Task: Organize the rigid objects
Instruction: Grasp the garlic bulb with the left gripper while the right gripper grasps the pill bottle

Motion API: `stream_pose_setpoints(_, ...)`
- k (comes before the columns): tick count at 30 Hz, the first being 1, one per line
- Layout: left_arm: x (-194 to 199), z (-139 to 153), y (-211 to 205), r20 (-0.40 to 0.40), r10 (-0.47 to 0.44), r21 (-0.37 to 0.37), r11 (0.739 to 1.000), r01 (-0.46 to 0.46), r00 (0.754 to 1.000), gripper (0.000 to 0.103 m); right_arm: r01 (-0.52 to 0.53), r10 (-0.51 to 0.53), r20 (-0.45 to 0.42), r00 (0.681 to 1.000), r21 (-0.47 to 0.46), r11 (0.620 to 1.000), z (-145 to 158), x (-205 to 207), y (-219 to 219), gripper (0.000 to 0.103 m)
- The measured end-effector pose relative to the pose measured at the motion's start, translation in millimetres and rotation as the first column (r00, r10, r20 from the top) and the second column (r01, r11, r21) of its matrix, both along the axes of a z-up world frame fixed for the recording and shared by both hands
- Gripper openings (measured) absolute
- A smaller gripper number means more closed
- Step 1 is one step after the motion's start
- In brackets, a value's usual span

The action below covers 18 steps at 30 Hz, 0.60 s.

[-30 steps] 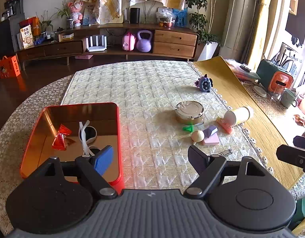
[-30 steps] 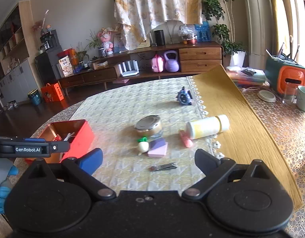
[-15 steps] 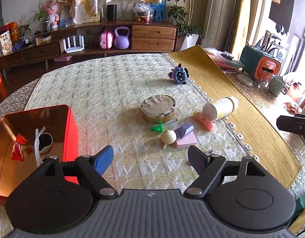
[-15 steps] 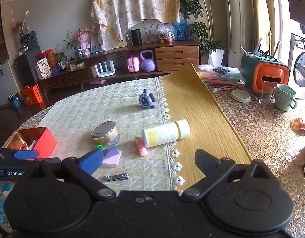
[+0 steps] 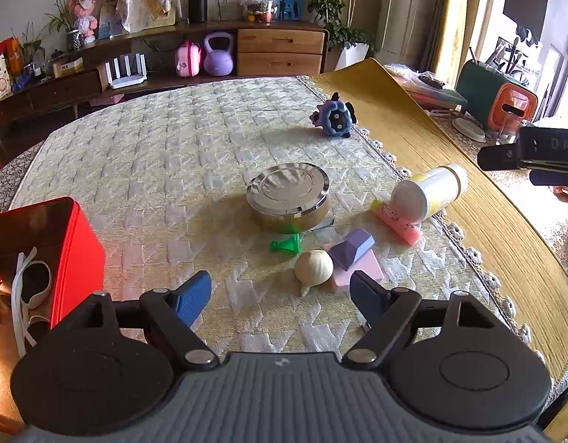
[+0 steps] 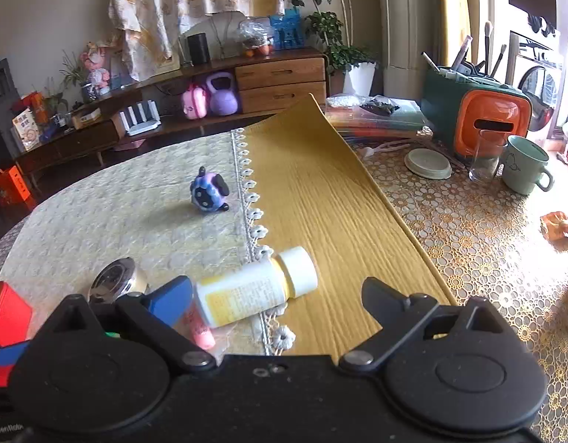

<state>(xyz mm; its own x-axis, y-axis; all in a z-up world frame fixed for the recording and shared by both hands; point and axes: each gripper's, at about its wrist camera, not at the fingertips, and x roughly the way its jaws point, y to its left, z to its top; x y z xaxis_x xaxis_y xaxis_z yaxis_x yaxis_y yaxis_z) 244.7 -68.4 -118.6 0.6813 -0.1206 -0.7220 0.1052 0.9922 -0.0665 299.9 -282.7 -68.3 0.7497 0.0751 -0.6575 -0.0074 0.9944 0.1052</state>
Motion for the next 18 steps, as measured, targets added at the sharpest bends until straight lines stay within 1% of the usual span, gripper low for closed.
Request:
stream_pose_setpoints(4,10.8,-8.3,1.4,-0.013,-0.007,-0.004,1.000,0.007,1.000,0.082,0.031,-0.031,-0.028,0.999,-0.020,0.999,-11.4,22.1,7.8,0.097)
stream_pose_setpoints(8,18.7,-11.7,2.3,-0.010,-0.020,-0.017,1.000,0.020,1.000,0.082,0.051,-0.050,-0.065,0.997,0.000,0.999,-21.9,37.6,11.5,0.095)
stream_pose_setpoints(11,22.2,-14.1,0.8,-0.012,-0.039,-0.030,0.999,0.039,0.999,0.082,0.059,-0.056,-0.090,0.994,0.036,0.998,-28.0,43.3,13.0,0.092)
stream_pose_setpoints(13,24.1,-16.5,-0.4,-0.012,-0.051,-0.037,0.998,0.051,0.999,0.079,0.072,-0.066,-0.103,0.992,0.051,0.996,-30.6,46.5,13.8,0.092)
stream_pose_setpoints(15,26.7,-19.4,-1.6,-0.019,-0.061,-0.039,0.997,0.060,0.998,0.068,0.082,-0.073,-0.116,0.991,0.074,0.994,-33.4,50.0,13.7,0.090)
stream_pose_setpoints(18,30.7,-23.1,-1.4,-0.028,-0.065,-0.057,0.996,0.063,0.998,0.061,0.103,-0.086,-0.143,0.986,0.114,0.988,-38.7,54.6,11.9,0.089)
